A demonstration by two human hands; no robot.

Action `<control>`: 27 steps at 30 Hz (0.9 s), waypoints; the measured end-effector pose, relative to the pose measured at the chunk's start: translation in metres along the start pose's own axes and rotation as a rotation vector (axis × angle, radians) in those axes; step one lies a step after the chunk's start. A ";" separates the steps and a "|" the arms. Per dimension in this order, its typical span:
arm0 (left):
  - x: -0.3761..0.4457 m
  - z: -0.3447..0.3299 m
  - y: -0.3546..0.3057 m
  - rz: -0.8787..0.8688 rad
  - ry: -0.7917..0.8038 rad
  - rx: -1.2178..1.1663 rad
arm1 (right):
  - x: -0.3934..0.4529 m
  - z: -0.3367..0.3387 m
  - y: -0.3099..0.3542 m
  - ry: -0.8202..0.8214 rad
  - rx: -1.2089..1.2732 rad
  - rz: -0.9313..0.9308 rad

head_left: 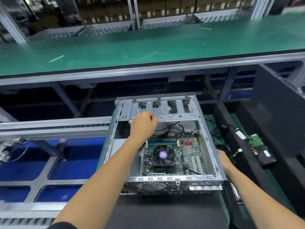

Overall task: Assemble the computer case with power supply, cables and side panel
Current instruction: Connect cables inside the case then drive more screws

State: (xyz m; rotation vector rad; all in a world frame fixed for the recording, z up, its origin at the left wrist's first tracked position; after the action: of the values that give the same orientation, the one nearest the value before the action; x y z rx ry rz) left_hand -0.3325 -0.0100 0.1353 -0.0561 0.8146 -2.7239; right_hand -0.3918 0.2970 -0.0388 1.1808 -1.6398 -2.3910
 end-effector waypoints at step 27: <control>-0.003 -0.016 0.008 -0.057 -0.072 0.192 | 0.008 0.010 0.022 -0.112 -0.372 0.112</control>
State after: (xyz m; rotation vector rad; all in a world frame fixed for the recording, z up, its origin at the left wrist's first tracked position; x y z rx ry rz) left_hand -0.3298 -0.0072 0.1177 -0.1370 0.5363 -2.8219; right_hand -0.4114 0.2918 -0.0244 0.8830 -1.1705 -2.5763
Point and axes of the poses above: each hand's wrist, its own x-axis towards the middle knuckle, its own z-axis out of the back of the hand, y = z × x, the point moved 9 cm from there along x, towards the middle knuckle, and after that the axes turned 15 degrees about y, right-handed, at the moved point
